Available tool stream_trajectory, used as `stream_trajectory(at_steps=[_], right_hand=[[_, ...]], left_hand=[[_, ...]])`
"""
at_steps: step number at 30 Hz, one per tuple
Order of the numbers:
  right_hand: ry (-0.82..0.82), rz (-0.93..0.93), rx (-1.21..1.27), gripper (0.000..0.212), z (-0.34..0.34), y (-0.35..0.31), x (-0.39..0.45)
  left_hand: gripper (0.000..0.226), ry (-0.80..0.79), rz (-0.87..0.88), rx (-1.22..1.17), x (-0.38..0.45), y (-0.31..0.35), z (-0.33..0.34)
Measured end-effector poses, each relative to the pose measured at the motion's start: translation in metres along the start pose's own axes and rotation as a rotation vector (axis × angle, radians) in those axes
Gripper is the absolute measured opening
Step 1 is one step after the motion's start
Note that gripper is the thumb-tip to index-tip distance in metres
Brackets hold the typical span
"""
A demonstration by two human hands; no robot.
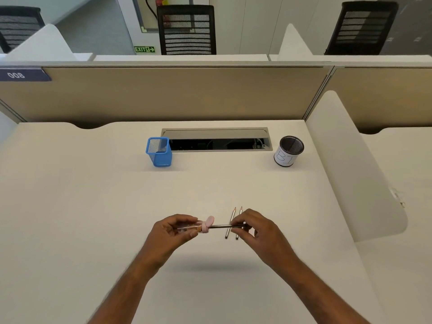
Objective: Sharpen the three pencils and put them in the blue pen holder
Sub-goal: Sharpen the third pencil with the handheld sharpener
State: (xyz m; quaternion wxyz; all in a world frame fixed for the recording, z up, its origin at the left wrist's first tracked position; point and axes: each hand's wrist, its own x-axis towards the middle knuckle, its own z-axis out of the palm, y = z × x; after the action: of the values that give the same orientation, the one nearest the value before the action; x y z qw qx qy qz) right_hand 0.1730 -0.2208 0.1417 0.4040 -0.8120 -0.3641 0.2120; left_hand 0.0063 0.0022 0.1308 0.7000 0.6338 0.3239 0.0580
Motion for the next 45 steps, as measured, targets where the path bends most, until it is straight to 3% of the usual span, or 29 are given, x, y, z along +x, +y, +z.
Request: stream_trajectory(at_steps=[5,8,12,15,22,28,31,36,38,41,45], right_hand=[[0.103,-0.045,0.046,0.008,0.002,-0.002,-0.002],[0.028,0.044,0.192,0.01,0.002,0.001,-0.001],[-0.099,0.213,0.316,0.034,-0.003,0.005,0.003],[-0.129,0.244,0.35,0.039,-0.003,0.005,0.004],[-0.181,0.104,0.22,0.009,-0.012,-0.002,0.0],[-0.023,0.007,0.045,0.012,-0.011,0.001,0.0],[-0.026,0.008,0.085,0.011,-0.009,0.002,0.0],[-0.228,0.255,0.376,0.041,-0.008,0.001,0.007],[-0.248,0.269,0.406,0.044,-0.008,0.001,0.007],[-0.217,0.202,0.353,0.04,-0.009,0.002,0.004],[-0.191,0.122,0.252,0.015,-0.013,0.005,0.003]], left_hand=[[0.025,-0.02,0.026,-0.026,0.0,0.007,0.002],[0.025,-0.037,0.038,-0.015,0.0,0.01,0.003],[0.026,-0.076,0.033,-0.003,-0.001,0.012,0.007],[0.026,-0.071,0.04,0.019,0.0,0.012,0.009],[0.024,-0.005,0.045,0.014,0.004,0.015,0.008],[0.024,-0.001,0.045,0.013,0.004,0.018,0.007],[0.023,-0.008,0.034,0.003,0.003,0.019,0.005],[0.023,-0.052,0.025,0.031,0.002,0.019,0.003],[0.022,-0.065,0.033,0.051,0.002,0.022,0.003],[0.021,-0.047,0.04,0.071,0.006,0.025,0.003],[0.021,-0.022,0.044,0.068,0.008,0.026,0.004]])
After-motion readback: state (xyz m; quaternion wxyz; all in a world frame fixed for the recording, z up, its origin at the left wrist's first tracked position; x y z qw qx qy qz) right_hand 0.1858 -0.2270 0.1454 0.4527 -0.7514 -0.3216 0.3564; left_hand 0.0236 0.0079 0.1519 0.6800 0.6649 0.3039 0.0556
